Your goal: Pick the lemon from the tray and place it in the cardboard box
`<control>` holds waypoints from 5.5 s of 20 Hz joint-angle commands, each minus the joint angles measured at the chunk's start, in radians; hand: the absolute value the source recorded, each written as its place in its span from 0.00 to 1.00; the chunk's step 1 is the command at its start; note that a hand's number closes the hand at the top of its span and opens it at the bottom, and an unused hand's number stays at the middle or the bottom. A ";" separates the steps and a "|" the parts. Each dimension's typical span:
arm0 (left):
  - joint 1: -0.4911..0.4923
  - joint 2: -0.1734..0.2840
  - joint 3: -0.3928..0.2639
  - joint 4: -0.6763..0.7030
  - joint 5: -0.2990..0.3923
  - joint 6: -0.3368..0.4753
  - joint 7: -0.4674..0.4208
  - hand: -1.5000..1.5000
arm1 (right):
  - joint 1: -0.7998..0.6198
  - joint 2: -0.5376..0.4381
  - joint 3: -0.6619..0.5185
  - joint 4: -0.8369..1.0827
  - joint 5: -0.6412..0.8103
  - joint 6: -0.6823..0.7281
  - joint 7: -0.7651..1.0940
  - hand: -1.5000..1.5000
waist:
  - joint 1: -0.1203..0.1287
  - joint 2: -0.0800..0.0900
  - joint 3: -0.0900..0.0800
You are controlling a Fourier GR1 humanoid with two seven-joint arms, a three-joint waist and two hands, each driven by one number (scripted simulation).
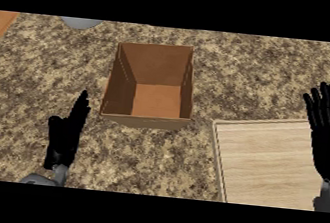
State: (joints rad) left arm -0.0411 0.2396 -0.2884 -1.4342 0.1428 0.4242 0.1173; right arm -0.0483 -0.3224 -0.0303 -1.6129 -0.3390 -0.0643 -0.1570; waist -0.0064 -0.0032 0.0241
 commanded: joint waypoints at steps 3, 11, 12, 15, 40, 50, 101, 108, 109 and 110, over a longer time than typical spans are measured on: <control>-0.014 0.119 0.035 -0.056 -0.057 -0.029 -0.006 0.50 | -0.051 -0.102 -0.225 0.078 -0.303 0.220 0.019 0.00 | 0.009 0.002 -0.021; -0.037 0.168 0.031 -0.041 -0.095 -0.073 -0.040 0.50 | -0.119 -0.164 -0.350 0.446 -0.269 0.097 0.098 0.00 | 0.021 0.011 -0.021; -0.011 0.180 0.032 -0.056 -0.089 -0.086 -0.031 0.50 | -0.130 -0.162 -0.383 0.456 -0.310 0.100 0.106 0.00 | 0.020 0.007 -0.022; 0.045 0.167 0.061 -0.107 -0.099 -0.098 -0.039 0.50 | -0.073 -0.199 -0.396 0.540 -0.286 0.292 -0.013 0.00 | 0.011 0.004 -0.023; 0.000 0.166 0.140 -0.039 -0.091 -0.197 -0.058 0.50 | -0.195 -0.622 -0.021 0.624 0.302 0.864 0.005 0.00 | 0.017 0.006 -0.024; 0.109 0.129 0.183 -0.121 -0.150 -0.225 -0.074 0.50 | -0.072 -0.588 -0.100 0.474 0.368 0.885 0.090 0.00 | 0.006 0.002 -0.025; 0.039 -0.047 0.278 -0.161 -0.329 -0.370 0.006 0.50 | -0.236 -0.272 -0.078 0.450 0.931 0.533 -0.146 1.00 | 0.053 0.008 -0.021; -0.040 -0.055 0.244 -0.119 -0.334 -0.397 -0.012 0.50 | -0.522 -0.313 0.174 0.406 1.171 0.434 -0.326 1.00 | 0.160 0.040 -0.021; -0.029 -0.054 0.240 -0.120 -0.341 -0.395 -0.029 0.50 | -0.547 -0.321 0.154 0.484 1.172 0.396 -0.382 1.00 | 0.156 0.044 -0.019; -0.052 -0.078 0.224 -0.148 -0.340 -0.386 0.024 0.50 | -0.587 -0.300 0.165 0.513 1.194 0.362 -0.389 1.00 | 0.153 0.040 -0.018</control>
State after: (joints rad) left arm -0.0638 0.1860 -0.0381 -1.5652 -0.1865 0.0299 0.1064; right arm -0.5137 -0.6366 0.0701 -1.1732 0.7695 0.3885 -0.4575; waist 0.1360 0.0313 0.0031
